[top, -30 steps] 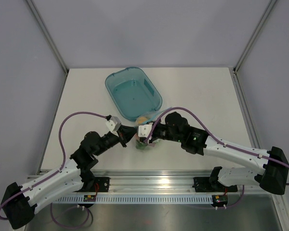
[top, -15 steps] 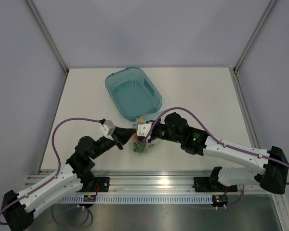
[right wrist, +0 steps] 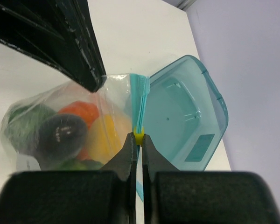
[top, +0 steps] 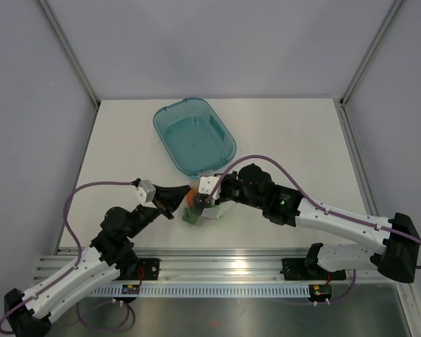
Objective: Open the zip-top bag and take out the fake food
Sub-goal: Unzip the zipper food storage bag at the center of the board.
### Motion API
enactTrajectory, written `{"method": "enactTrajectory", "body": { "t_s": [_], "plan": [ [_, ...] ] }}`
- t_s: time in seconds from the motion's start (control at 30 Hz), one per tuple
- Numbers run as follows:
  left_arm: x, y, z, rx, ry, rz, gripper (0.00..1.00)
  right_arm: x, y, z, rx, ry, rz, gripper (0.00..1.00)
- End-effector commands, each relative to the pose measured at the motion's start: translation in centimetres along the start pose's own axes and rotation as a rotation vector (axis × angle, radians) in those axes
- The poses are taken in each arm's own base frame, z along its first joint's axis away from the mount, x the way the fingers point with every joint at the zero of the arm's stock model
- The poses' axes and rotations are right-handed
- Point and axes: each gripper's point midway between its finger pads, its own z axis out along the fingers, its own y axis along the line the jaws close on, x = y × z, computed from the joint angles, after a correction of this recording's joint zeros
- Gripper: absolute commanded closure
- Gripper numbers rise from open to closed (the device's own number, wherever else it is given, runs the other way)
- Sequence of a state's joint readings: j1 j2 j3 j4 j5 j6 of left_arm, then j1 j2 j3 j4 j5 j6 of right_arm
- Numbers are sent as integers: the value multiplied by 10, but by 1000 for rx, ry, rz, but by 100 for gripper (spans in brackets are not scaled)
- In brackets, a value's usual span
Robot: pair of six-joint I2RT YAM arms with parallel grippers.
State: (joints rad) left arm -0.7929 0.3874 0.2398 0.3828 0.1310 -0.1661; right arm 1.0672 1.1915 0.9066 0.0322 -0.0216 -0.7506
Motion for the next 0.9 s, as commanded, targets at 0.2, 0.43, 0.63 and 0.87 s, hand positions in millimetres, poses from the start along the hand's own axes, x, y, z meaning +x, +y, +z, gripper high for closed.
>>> {"method": "enactTrajectory", "body": {
  "t_s": [0.2, 0.43, 0.63, 0.87],
  "plan": [
    [-17, 51, -16, -307, -95, -23, 100, 15, 0, -18, -33, 152, 92, 100],
    [-14, 57, -16, -345, -76, -28, 98, 15, 7, -17, -78, 173, 125, 100],
    [-19, 40, -10, -238, -111, -21, 53, 11, 5, -17, -72, 159, 136, 100],
    [-18, 21, -2, -122, -107, 12, 32, -2, 3, -22, -77, 111, 158, 100]
  ]
}}
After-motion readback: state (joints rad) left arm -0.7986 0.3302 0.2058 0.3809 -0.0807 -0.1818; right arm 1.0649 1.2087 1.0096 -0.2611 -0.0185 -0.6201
